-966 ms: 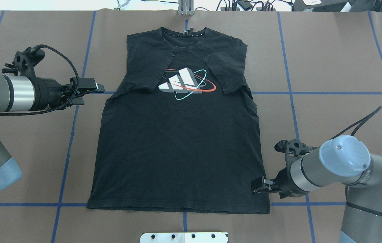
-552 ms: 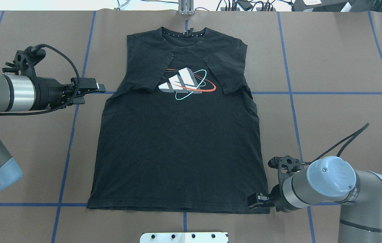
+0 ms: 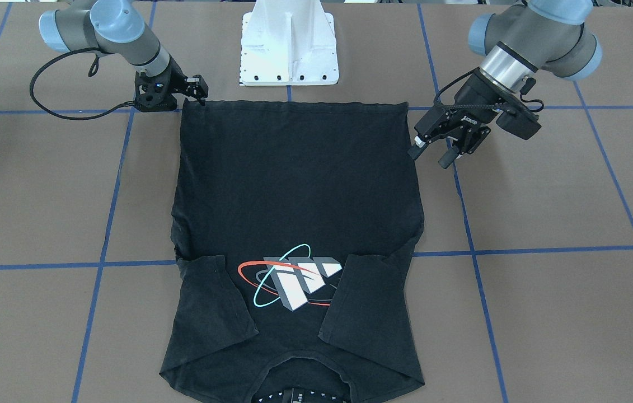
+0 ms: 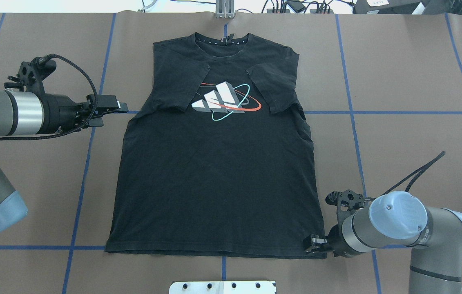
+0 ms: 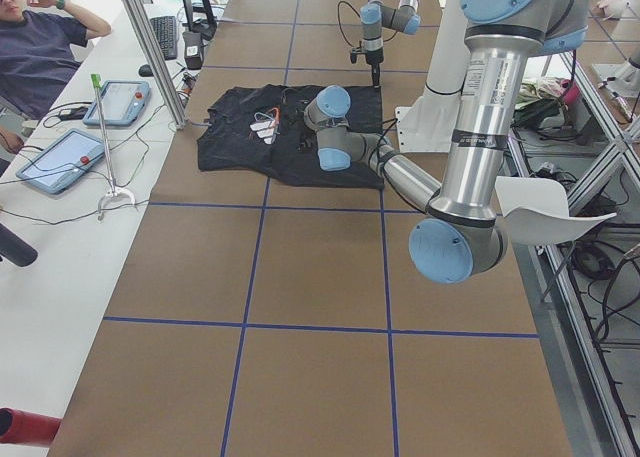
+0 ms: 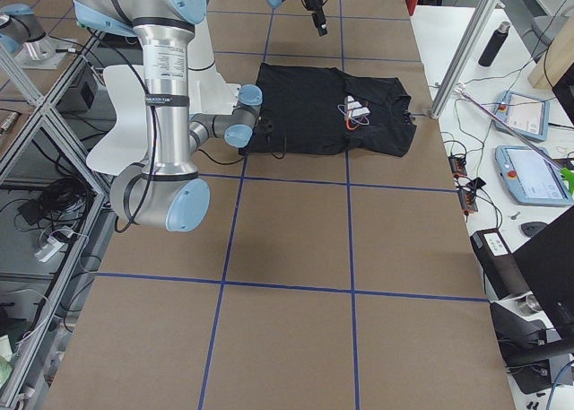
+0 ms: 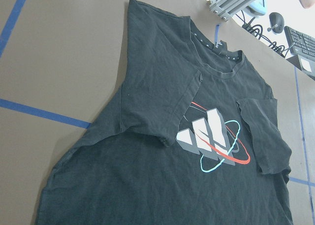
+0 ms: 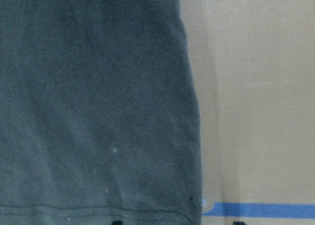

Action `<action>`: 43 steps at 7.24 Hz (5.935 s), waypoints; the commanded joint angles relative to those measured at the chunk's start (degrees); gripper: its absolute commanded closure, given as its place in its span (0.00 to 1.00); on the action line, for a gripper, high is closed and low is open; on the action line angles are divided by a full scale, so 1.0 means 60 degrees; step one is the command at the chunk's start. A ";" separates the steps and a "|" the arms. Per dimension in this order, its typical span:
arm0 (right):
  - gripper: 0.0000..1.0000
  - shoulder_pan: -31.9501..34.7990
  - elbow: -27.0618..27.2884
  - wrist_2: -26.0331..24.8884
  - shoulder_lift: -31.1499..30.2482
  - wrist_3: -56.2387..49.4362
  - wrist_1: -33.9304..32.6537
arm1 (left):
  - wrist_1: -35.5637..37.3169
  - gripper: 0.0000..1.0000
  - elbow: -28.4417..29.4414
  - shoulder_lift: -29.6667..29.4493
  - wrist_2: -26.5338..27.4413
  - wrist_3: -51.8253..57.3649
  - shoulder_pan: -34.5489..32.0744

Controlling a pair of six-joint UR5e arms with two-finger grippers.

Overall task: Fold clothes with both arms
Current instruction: 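Move the right gripper to the hem corner nearest the robot while the left gripper withdraws, then grasp both hem corners nearest the robot with the left and right grippers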

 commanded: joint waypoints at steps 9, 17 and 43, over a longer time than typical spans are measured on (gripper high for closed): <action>1.00 0.0008 0.0919 0.0142 0.0167 0.0499 -0.0207 | 0.0000 0.03 -0.0361 0.0948 0.0000 -0.0044 0.0407; 1.00 0.0097 0.1550 0.0099 0.0474 0.0513 -0.0076 | 0.0218 0.03 -0.0906 0.2609 0.1259 -0.2151 0.4597; 1.00 0.0170 0.1668 0.0172 0.0474 0.0499 -0.0076 | 0.1172 1.00 -0.1138 0.2359 0.1260 -0.2416 0.4923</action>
